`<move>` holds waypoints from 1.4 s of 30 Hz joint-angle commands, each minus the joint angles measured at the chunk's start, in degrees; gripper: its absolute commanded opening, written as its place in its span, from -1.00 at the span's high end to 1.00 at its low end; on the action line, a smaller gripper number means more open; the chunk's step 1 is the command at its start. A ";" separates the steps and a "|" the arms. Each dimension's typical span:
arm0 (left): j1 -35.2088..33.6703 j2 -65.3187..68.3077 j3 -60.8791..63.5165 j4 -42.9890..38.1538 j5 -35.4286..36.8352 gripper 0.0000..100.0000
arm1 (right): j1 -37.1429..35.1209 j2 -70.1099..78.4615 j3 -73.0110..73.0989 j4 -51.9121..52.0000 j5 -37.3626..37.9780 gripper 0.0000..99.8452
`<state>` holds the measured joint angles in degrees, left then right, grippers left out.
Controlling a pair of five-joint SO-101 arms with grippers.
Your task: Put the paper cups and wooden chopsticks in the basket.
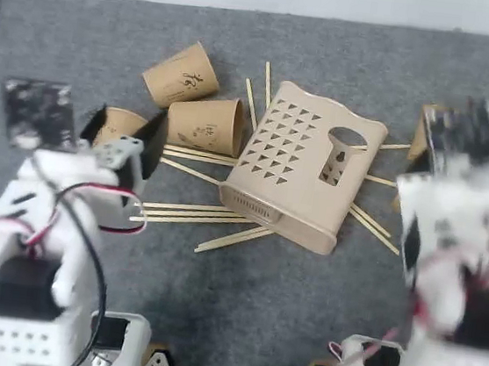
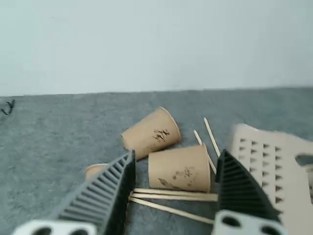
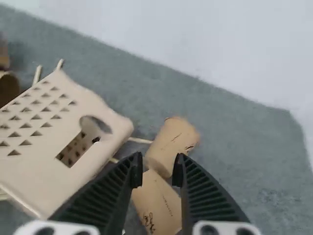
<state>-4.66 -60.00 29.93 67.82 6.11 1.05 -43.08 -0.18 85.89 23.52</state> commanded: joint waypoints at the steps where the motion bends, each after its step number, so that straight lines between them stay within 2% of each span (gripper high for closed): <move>1: 2.90 3.52 -2.24 1.49 -4.13 0.49 | -3.12 12.79 -12.40 3.91 -0.35 0.76; 3: 3.60 5.80 -2.33 1.76 -6.68 0.49 | -4.09 18.95 -16.88 6.29 1.85 0.76; 6: 3.08 9.76 -1.89 1.76 -9.14 0.49 | -5.32 27.47 -21.45 8.66 9.23 0.76; 11: 2.55 15.65 2.77 2.81 -6.15 0.49 | -5.14 40.57 -29.63 9.27 10.99 0.60; 15: 2.37 15.65 12.53 -5.01 -3.96 0.49 | -5.14 49.71 -36.57 8.57 11.25 0.54; 20: 2.90 12.31 25.01 -16.44 -1.49 0.49 | -5.14 61.85 -44.92 8.04 17.93 0.59; 27: 2.81 7.82 33.80 -24.26 3.25 0.49 | -5.49 77.41 -56.79 7.78 25.76 0.59; 36: 3.16 1.14 41.19 -29.10 5.54 0.49 | -6.29 91.91 -69.54 6.29 26.46 0.59; 42: 3.25 -1.41 42.42 -29.10 5.63 0.49 | -8.66 92.88 -78.51 14.81 26.46 0.59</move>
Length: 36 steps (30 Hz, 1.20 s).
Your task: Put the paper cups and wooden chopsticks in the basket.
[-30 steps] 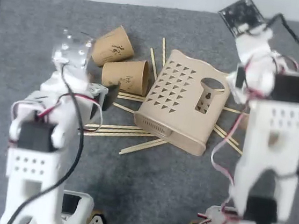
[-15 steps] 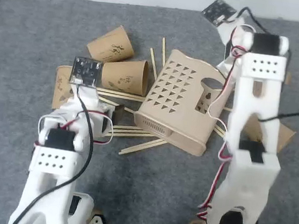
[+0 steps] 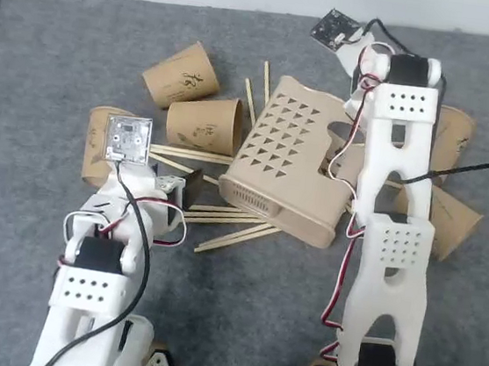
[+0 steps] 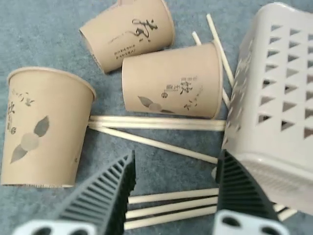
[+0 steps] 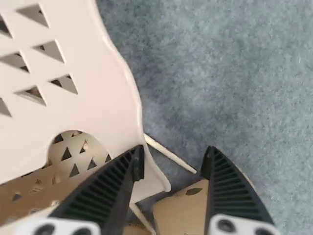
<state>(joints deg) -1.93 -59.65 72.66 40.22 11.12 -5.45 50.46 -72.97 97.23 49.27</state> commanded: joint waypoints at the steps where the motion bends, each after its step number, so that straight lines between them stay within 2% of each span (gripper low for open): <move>1: 0.53 -1.76 -0.31 -1.49 0.62 0.49 | -2.77 -0.66 -6.07 4.70 0.70 0.59; 10: 0.44 -1.76 -0.31 -1.49 0.62 0.49 | -3.38 -1.36 -2.11 5.76 0.97 0.60; 13: 0.44 -1.76 -0.31 -1.49 0.62 0.49 | -2.68 -1.45 -0.62 5.76 4.92 0.59; 18: 0.44 -1.76 -0.31 -1.49 0.62 0.49 | -2.33 -4.00 3.78 5.67 5.36 0.59; 20: 0.44 -1.76 -0.31 -1.49 0.62 0.49 | -2.42 -4.53 7.30 5.49 7.82 0.59; 29: 0.44 -1.76 -0.31 -1.49 0.62 0.49 | 0.31 -2.24 9.41 -0.57 9.14 0.60; 31: 0.53 -1.76 -0.31 -1.49 0.70 0.49 | 0.40 -2.24 9.41 -1.36 9.23 0.65; 35: 0.53 -1.76 -0.31 -1.58 0.79 0.49 | 0.57 -3.21 8.79 -2.51 9.23 1.00; 36: 0.53 -1.76 -0.31 -1.58 0.79 0.49 | 0.57 -3.38 7.91 -1.98 9.23 0.99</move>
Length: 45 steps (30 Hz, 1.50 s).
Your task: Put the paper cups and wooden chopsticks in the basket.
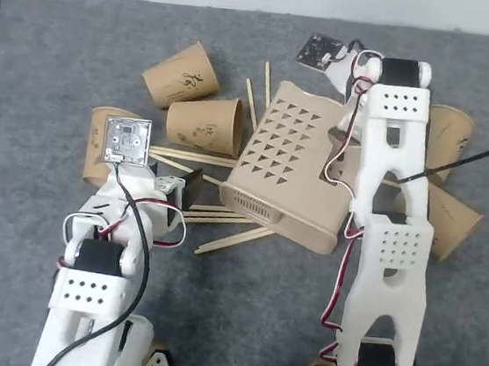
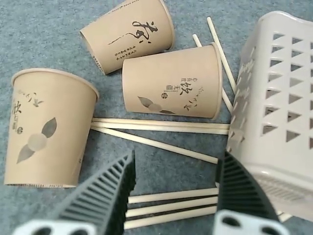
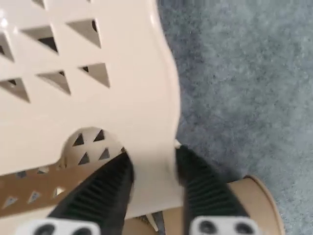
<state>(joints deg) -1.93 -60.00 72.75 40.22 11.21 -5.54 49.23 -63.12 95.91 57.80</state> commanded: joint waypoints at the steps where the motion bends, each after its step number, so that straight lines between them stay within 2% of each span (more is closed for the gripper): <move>1: 0.53 -1.32 -0.40 -1.58 0.70 0.49 | 0.66 -2.59 -2.81 -0.04 0.70 0.95; 8: 0.53 -1.32 -0.40 -1.58 0.70 0.49 | -0.92 -5.05 -12.48 6.11 0.70 0.99; 15: 0.53 -1.32 -0.40 -1.58 0.70 0.49 | -0.92 -8.66 -20.57 6.46 0.35 0.99; 20: 0.53 -1.32 -0.40 -1.58 0.70 0.49 | -0.92 -11.38 -31.91 6.20 -0.18 0.99; 34: 0.53 -1.41 0.13 -1.58 0.70 0.49 | -2.24 -27.74 -32.70 7.16 -18.37 0.99; 38: 0.53 -1.41 0.13 -1.58 0.70 0.49 | -4.44 -31.52 -25.93 7.34 -22.68 0.99; 45: 0.53 -1.41 0.13 -1.58 0.70 0.49 | -11.03 -46.73 1.32 6.81 -24.35 0.99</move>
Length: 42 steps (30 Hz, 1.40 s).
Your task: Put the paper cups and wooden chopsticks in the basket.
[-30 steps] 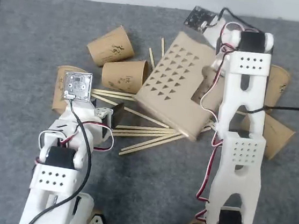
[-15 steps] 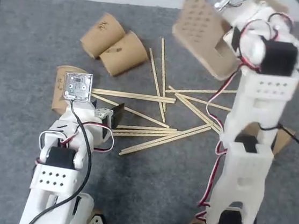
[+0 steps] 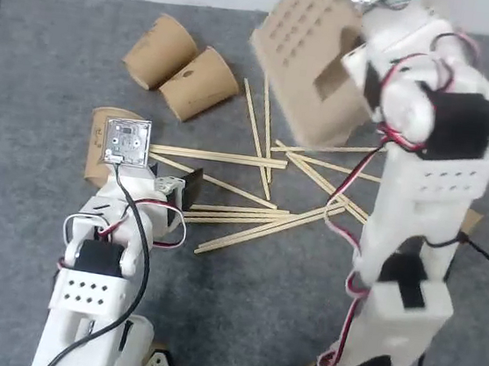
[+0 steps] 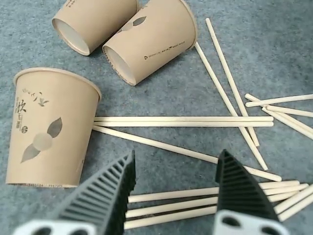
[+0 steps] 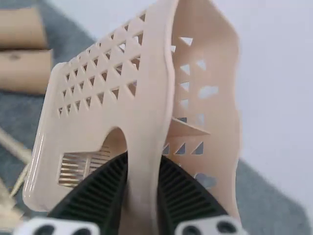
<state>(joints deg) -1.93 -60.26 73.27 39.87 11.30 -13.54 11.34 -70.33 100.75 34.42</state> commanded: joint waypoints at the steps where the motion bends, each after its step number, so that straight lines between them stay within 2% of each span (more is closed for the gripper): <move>1: 0.53 -1.14 -0.40 -1.23 0.62 0.49 | -3.74 -10.95 11.25 1.98 -0.97 0.99; 11: 0.53 -1.14 -0.31 -1.23 0.53 0.49 | -4.79 -25.80 35.43 1.19 -1.14 0.99; 15: 0.53 -1.14 -0.31 -1.23 0.53 0.49 | -7.78 -32.84 45.54 -0.22 -1.05 0.99; 24: 0.53 -1.14 -0.22 -1.23 0.44 0.49 | -12.79 -54.20 73.93 -9.98 -0.09 0.99; 31: 0.53 -1.14 0.04 -1.23 0.44 0.49 | -17.98 -66.15 81.14 -5.32 13.71 0.99; 38: 0.09 -1.49 1.19 -2.81 0.35 0.49 | -29.23 -78.81 97.49 -4.88 19.52 0.99; 42: 0.09 -1.49 0.75 -0.18 0.26 0.49 | -30.99 -87.52 107.87 -6.20 23.47 0.99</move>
<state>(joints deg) -1.85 -60.53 74.77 38.55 11.30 -43.52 -70.42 32.88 95.82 54.90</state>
